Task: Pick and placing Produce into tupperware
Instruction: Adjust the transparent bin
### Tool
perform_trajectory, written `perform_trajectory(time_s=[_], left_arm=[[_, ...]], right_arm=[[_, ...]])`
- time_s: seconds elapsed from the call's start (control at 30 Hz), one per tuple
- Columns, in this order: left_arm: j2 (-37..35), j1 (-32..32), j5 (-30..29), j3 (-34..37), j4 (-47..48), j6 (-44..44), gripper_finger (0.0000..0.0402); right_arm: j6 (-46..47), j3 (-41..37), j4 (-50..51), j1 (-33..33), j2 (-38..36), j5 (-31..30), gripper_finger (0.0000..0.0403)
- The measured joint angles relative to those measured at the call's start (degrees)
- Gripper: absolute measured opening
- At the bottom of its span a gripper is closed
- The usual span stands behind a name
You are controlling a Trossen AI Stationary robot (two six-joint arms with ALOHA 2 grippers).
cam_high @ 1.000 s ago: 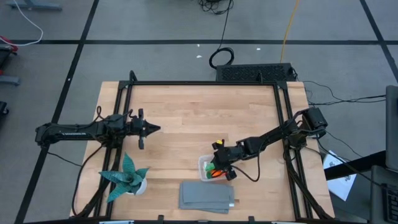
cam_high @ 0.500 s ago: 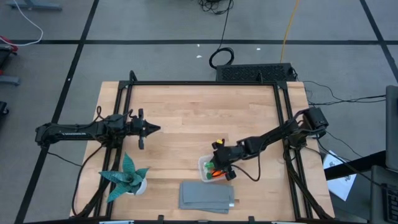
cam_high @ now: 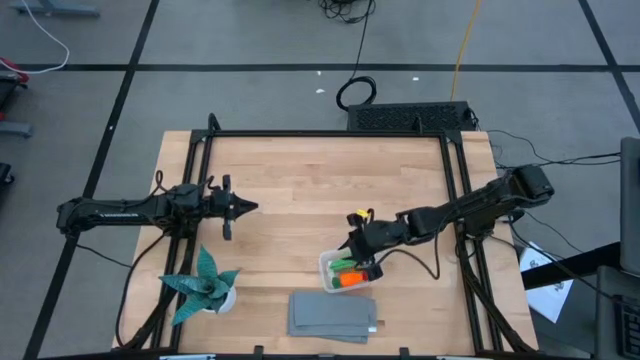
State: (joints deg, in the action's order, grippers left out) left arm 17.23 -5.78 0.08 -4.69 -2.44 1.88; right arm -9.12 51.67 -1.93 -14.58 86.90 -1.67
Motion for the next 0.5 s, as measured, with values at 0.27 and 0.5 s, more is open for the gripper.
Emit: perform_trajectory(time_s=[0.27, 0.5], left_arm=[[0.0, 0.0, 0.0, 0.0, 0.0, 0.4, 0.0024], [0.0, 0.0, 0.0, 0.0, 0.0, 0.4, 0.0024]], right_arm=[[-1.0, 0.0, 2.0, 0.8, -2.0, 3.7, 0.0006], [-0.2, 0.0, -2.7, 0.8, 3.6, 9.0, 0.0002]])
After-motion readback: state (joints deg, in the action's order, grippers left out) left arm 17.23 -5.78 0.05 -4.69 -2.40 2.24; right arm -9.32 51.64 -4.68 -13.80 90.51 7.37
